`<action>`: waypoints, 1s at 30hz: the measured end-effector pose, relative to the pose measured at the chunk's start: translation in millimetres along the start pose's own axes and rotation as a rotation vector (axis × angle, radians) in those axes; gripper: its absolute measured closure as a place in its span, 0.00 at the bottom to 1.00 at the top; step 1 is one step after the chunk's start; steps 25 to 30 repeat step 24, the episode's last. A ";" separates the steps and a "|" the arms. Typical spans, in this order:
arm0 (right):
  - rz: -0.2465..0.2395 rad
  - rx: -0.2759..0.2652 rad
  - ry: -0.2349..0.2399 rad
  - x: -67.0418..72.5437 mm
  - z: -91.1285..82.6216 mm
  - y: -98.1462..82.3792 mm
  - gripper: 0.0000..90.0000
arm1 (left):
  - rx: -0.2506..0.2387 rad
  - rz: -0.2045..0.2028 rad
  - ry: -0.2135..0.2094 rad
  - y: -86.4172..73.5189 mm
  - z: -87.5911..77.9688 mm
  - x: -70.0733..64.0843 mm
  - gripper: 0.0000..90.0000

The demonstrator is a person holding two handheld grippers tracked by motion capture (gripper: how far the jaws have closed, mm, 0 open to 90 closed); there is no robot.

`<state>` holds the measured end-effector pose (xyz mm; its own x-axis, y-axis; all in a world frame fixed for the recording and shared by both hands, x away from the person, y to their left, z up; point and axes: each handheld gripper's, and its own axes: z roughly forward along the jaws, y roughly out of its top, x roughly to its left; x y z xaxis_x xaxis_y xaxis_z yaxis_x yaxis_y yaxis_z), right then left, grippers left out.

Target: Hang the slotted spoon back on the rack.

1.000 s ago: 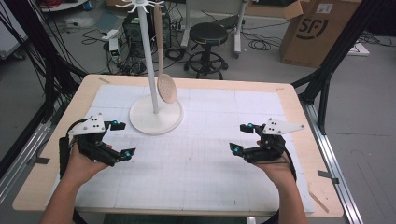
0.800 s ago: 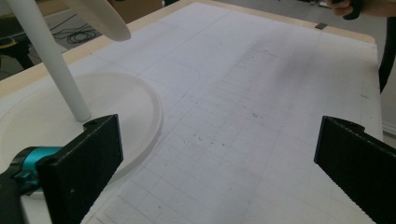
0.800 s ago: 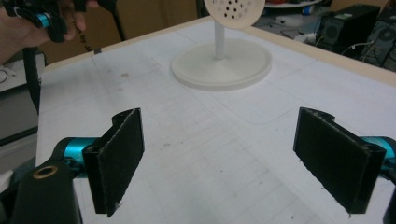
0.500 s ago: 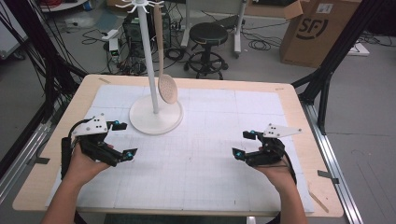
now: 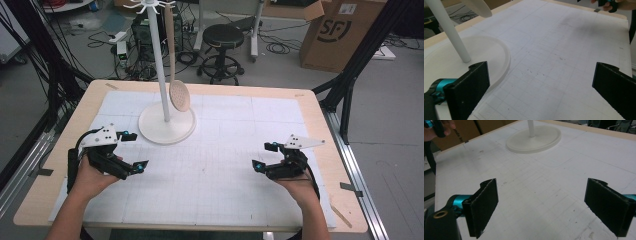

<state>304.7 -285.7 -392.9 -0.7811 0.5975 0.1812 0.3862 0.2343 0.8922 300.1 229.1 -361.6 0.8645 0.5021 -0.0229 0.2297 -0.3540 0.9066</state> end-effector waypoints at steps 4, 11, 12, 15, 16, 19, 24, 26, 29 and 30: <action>0.000 0.007 0.003 0.2 1.8 0.1 0.12 | 0.000 -0.003 0.006 -0.4 -0.9 0.2 0.02; 0.006 0.012 -0.001 -0.7 3.3 -1.0 0.12 | 0.018 -0.005 0.014 -3.8 1.3 1.9 0.02; 0.007 0.012 -0.003 -0.6 3.1 -1.0 0.12 | 0.019 -0.007 0.015 -4.1 1.7 2.0 0.02; 0.008 0.012 -0.003 -0.7 3.1 -1.4 0.12 | 0.027 -0.010 0.016 -4.5 2.9 2.0 0.02; 0.007 0.014 -0.004 -1.2 3.3 -1.7 0.12 | 0.028 -0.009 0.016 -4.8 3.3 2.0 0.02; 0.013 0.017 -0.004 -2.7 4.0 -2.6 0.12 | 0.034 -0.016 0.013 -6.1 4.0 2.7 0.02; 0.022 0.024 -0.013 -5.2 5.1 -3.8 0.12 | 0.056 -0.027 0.020 -10.3 6.0 6.2 0.02; 0.022 0.024 -0.013 -5.2 5.1 -3.8 0.12 | 0.056 -0.027 0.020 -10.3 6.0 6.2 0.02; 0.022 0.024 -0.013 -5.2 5.1 -3.8 0.12 | 0.056 -0.027 0.020 -10.3 6.0 6.2 0.02; 0.022 0.024 -0.013 -5.2 5.1 -3.8 0.12 | 0.056 -0.027 0.020 -10.3 6.0 6.2 0.02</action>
